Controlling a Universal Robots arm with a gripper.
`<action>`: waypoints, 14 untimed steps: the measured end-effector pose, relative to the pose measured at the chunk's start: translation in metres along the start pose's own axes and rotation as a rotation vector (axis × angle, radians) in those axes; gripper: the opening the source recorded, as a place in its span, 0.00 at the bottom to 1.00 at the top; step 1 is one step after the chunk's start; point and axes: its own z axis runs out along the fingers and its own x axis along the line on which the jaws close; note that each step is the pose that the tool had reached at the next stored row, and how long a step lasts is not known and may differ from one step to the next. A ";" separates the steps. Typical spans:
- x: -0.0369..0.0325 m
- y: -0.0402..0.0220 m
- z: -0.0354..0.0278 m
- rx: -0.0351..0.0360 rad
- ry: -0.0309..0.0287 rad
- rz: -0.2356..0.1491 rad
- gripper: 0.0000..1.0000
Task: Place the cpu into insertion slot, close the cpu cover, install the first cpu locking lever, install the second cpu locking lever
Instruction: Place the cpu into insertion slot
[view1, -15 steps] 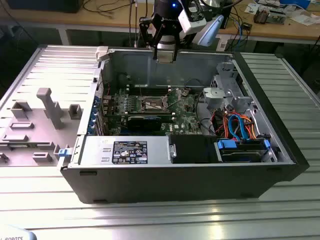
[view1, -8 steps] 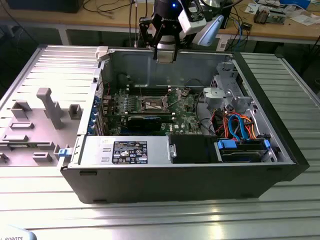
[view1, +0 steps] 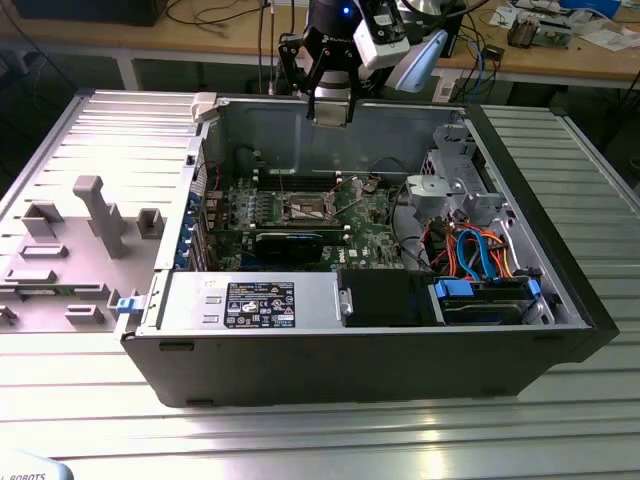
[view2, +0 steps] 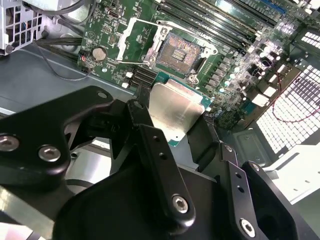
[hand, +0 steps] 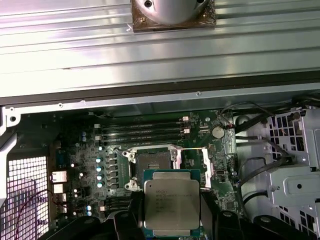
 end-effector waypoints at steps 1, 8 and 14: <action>0.0000 0.0000 0.0000 0.0000 0.0000 0.000 0.54; 0.0000 0.0000 0.0000 -0.0001 -0.0007 0.008 0.54; 0.0000 0.0000 0.0000 -0.0002 -0.0010 0.011 0.54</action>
